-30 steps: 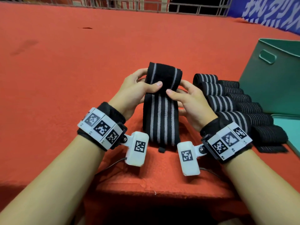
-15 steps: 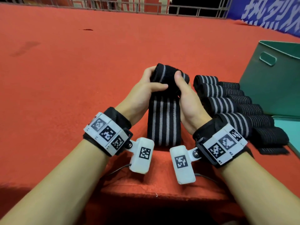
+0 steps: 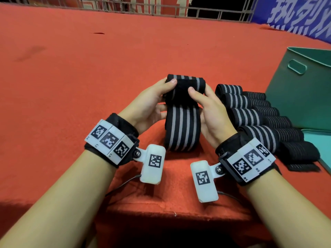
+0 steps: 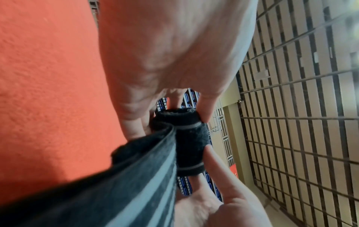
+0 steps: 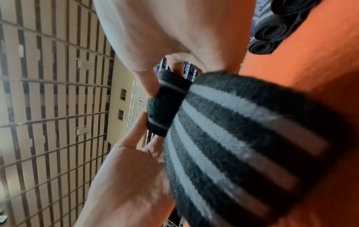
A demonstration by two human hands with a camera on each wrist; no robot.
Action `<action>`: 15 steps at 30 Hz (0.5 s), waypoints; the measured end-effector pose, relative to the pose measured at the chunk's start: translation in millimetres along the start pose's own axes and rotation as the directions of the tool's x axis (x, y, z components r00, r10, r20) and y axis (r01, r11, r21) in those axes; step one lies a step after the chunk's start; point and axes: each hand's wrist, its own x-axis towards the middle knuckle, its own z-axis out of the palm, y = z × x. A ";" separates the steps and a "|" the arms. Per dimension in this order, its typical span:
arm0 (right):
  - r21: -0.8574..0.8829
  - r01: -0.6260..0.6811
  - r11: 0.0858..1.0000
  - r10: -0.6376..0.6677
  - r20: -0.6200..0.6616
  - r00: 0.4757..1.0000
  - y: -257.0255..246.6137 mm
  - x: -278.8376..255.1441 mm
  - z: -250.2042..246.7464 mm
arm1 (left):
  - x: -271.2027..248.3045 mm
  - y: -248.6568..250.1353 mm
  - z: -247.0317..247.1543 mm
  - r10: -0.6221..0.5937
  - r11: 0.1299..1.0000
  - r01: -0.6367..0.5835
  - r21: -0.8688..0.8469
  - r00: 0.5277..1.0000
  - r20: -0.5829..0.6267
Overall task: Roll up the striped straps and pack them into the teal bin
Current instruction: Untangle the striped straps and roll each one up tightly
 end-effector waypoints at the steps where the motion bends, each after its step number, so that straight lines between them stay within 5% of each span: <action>1: 0.020 -0.011 1.000 0.011 0.008 1.000 0.2 0.6 0.3 | 0.5 0.0 0.1 0.010 1.000 -0.010 -0.019 1.000 0.003; 15: -0.014 -0.007 1.000 0.006 -0.106 0.994 27.4 7.0 1.2 | -1.4 -2.5 13.8 0.057 0.981 -0.049 0.190 0.998 -0.037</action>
